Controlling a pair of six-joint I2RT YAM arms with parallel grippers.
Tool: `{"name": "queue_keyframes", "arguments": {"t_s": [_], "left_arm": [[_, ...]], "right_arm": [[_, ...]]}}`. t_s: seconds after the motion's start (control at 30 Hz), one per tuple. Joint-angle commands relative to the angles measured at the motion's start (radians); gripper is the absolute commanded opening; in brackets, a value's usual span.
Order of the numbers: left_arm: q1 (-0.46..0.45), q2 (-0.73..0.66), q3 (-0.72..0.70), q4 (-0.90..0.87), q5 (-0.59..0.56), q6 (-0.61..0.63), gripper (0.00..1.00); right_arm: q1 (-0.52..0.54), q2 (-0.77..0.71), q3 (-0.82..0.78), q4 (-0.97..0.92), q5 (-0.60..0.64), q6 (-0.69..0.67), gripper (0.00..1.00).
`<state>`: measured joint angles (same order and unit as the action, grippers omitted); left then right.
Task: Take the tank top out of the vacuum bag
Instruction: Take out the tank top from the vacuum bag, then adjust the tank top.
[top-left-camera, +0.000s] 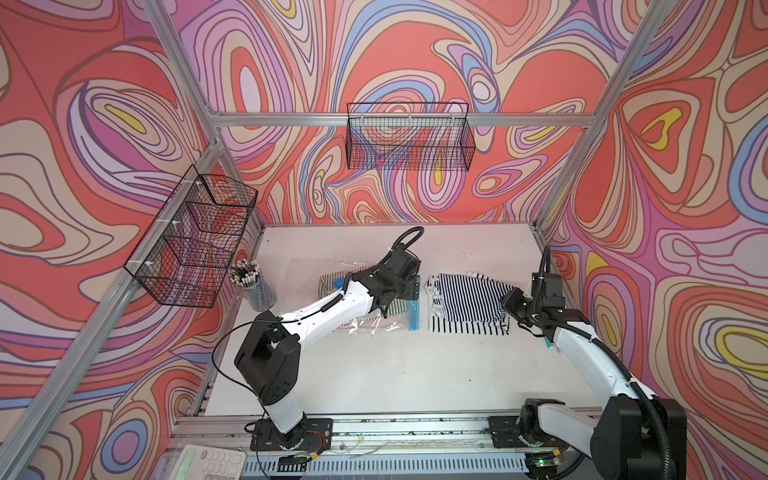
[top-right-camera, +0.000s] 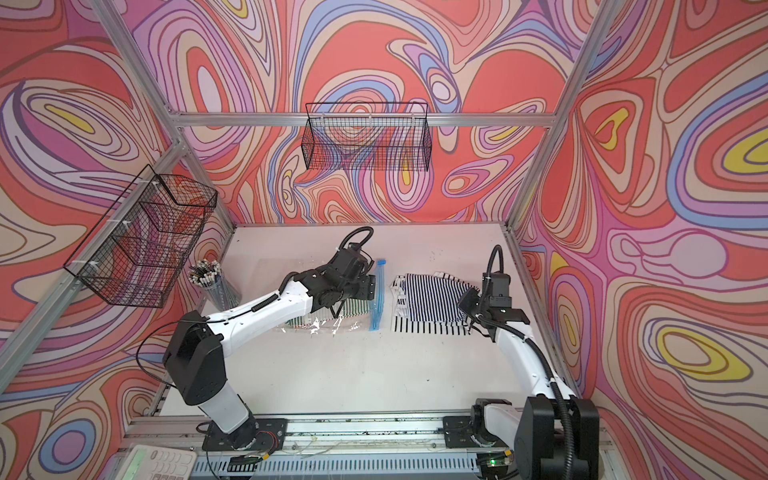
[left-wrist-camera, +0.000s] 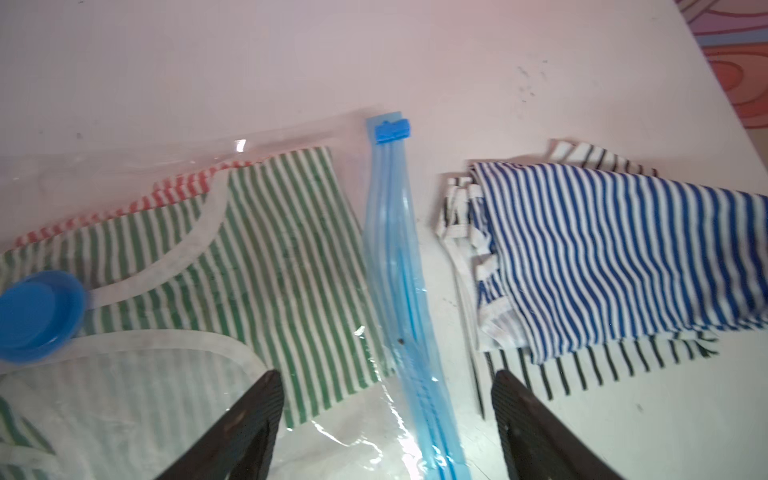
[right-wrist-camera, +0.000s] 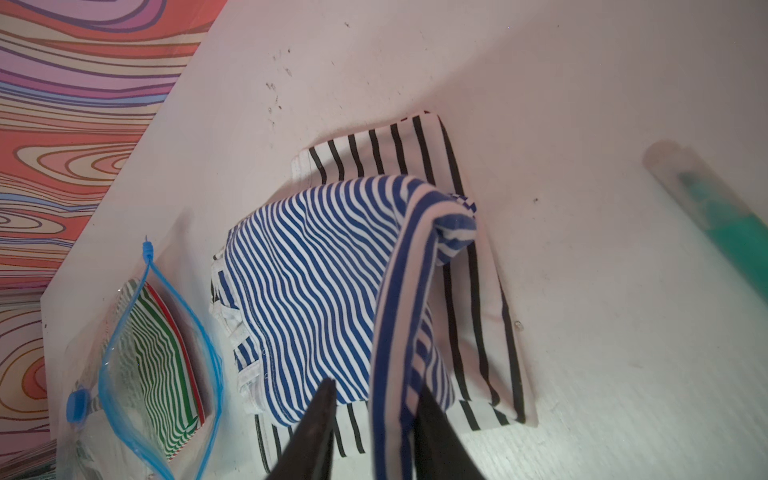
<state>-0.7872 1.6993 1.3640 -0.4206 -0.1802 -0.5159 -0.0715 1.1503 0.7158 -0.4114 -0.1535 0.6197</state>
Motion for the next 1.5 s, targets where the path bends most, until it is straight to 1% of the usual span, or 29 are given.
{"name": "queue_keyframes", "arguments": {"t_s": [0.0,0.07,0.13,0.23,0.4,0.67,0.87,0.97,1.03,1.27,1.37,1.47], "left_arm": [[-0.03,-0.002,-0.001,0.003,0.084,-0.014,0.81],[-0.03,0.018,-0.032,0.087,0.178,-0.051,0.77],[-0.03,0.048,-0.047,0.145,0.243,-0.087,0.72],[-0.032,0.095,-0.048,0.217,0.307,-0.132,0.71],[-0.036,0.147,-0.05,0.301,0.376,-0.193,0.69],[-0.062,0.218,-0.031,0.34,0.39,-0.245,0.66],[-0.096,0.292,0.044,0.324,0.403,-0.242,0.62],[-0.111,0.335,0.088,0.289,0.389,-0.235,0.6],[-0.115,0.361,0.116,0.254,0.368,-0.231,0.58],[-0.131,0.417,0.185,0.171,0.28,-0.19,0.57],[-0.141,0.435,0.216,0.126,0.222,-0.167,0.57],[-0.147,0.457,0.242,0.111,0.205,-0.155,0.57]], "right_arm": [[-0.004,-0.011,0.001,0.009,0.002,0.002,0.25],[-0.004,-0.011,0.001,0.011,-0.001,0.003,0.18],[-0.004,-0.011,0.003,0.014,-0.01,0.004,0.1],[-0.003,-0.015,0.01,0.015,-0.025,0.004,0.0],[-0.004,-0.032,0.024,0.009,-0.047,0.012,0.0],[-0.003,-0.035,0.035,0.017,-0.082,0.024,0.0],[-0.004,-0.035,0.031,0.023,-0.096,0.029,0.0],[-0.004,-0.04,0.03,0.023,-0.099,0.03,0.0],[-0.003,-0.044,0.031,0.021,-0.101,0.03,0.0],[-0.002,-0.057,0.035,0.016,-0.102,0.033,0.0],[-0.004,-0.062,0.038,0.018,-0.11,0.035,0.0],[-0.003,-0.062,0.041,0.016,-0.112,0.035,0.0]]}}
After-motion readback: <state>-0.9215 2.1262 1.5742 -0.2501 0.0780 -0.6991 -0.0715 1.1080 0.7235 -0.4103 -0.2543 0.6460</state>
